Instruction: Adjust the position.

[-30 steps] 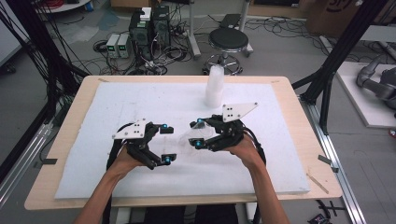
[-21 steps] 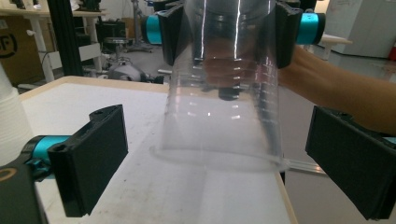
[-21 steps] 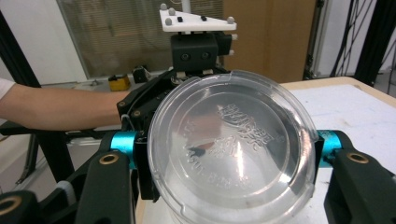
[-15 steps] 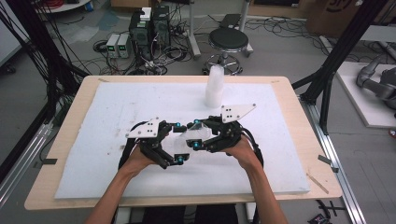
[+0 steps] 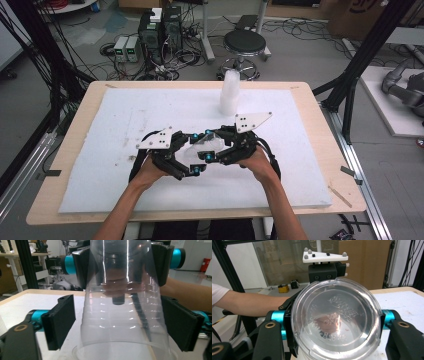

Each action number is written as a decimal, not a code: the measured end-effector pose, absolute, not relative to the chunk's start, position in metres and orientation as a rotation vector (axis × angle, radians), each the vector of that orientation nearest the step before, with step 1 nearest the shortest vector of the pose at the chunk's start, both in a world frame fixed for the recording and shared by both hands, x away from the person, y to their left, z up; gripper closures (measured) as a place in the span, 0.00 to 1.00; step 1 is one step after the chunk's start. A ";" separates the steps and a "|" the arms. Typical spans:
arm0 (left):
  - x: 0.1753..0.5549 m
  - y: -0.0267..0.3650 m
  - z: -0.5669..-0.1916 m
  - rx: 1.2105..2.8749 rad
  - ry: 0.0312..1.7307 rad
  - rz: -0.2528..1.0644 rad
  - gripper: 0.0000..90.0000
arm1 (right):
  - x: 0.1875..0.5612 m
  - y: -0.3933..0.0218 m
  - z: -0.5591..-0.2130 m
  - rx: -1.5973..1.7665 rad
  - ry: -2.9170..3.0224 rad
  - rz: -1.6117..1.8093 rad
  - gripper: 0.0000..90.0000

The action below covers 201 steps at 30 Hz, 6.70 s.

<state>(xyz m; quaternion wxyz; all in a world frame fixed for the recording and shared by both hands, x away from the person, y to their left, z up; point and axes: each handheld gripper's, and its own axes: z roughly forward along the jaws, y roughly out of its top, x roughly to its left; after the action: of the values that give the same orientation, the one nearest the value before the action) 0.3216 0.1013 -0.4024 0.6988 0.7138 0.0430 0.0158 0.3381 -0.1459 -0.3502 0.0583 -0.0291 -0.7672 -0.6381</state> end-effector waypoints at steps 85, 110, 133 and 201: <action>0.339 0.076 -0.351 2.593 0.051 -0.055 0.38 | 0.338 -0.124 -0.357 -0.034 -3.053 -0.910 0.17; 0.339 0.079 -0.353 2.533 0.073 -0.070 0.28 | 0.339 -0.118 -0.351 0.048 -2.987 -0.962 0.48; 0.329 0.126 -0.359 2.027 0.133 0.071 0.07 | 0.340 -0.156 -0.364 -0.127 -2.864 -1.268 0.48; 0.328 0.108 -0.398 1.618 0.111 -0.029 0.32 | 0.335 -0.171 -0.399 -0.099 -2.467 -1.825 0.48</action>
<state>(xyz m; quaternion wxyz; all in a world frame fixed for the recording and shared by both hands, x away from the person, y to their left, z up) 0.3277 0.1079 -0.3978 0.6889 0.7231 0.0498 -0.0131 0.3348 -0.1708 -0.3993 0.0358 -0.0323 -0.8029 -0.5941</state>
